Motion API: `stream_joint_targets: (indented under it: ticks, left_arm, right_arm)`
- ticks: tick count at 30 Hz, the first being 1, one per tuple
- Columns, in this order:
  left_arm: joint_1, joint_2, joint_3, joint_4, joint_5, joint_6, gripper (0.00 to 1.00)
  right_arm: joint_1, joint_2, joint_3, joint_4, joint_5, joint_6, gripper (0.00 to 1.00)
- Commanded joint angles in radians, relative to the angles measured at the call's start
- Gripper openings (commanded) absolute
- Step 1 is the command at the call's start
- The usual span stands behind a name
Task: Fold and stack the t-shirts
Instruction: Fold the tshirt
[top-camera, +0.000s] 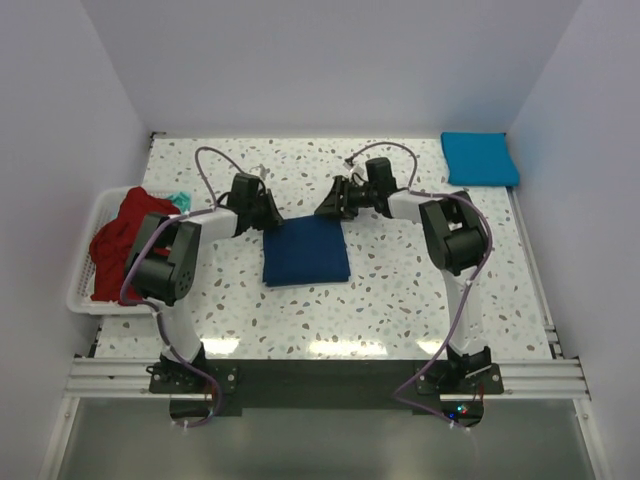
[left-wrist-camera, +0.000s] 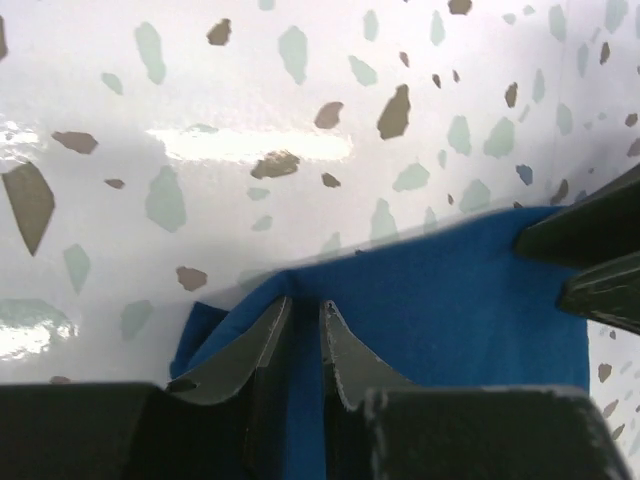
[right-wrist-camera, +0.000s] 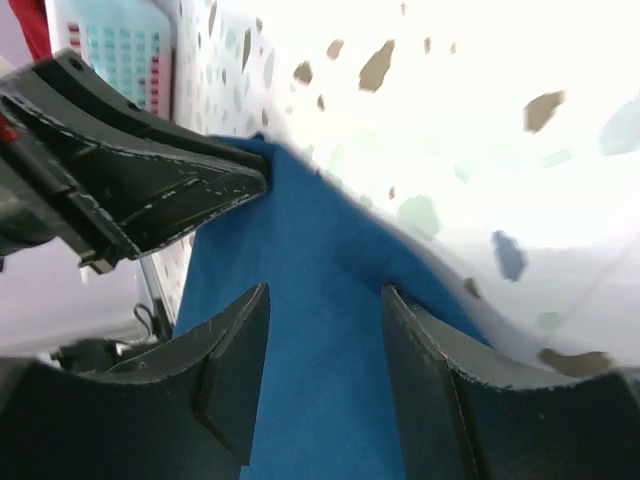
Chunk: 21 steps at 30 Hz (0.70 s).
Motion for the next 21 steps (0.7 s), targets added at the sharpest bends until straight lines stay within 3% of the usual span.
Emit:
stream_joint_targets:
  ticks: [1,6,8,11,13,17,20,21]
  left_arm:
    - [0.038,0.020,0.055,0.041,0.024,-0.022,0.21]
    - [0.044,-0.056,0.023,0.006,0.026,-0.022,0.26]
    - [0.044,-0.141,-0.003,0.012,0.035,-0.031,0.38]
    - [0.042,-0.250,-0.058,0.032,0.091,-0.062,0.48]
    - [0.039,-0.302,-0.106,0.043,0.144,-0.089,0.50]
    - [0.001,-0.437,-0.233,0.092,0.174,-0.111,0.51]
    - [-0.016,-0.443,-0.350,0.154,0.193,-0.138,0.49]
    - [-0.016,-0.437,-0.404,0.194,0.194,-0.151,0.49]
  right_arm:
    - [-0.029,0.005,0.049,0.111,-0.001,0.068,0.53]
    - [-0.032,-0.082,-0.017,0.140,-0.011,0.109,0.56]
    - [-0.030,-0.148,-0.101,0.207,-0.040,0.158,0.57]
    - [-0.029,-0.211,-0.238,0.424,-0.102,0.318,0.59]
    - [-0.024,-0.240,-0.342,0.587,-0.119,0.430,0.60]
    - [0.004,-0.268,-0.465,0.794,-0.168,0.557,0.65]
    - [0.010,-0.181,-0.546,1.064,-0.189,0.718,0.66]
    - [0.008,-0.141,-0.560,1.239,-0.190,0.826,0.68]
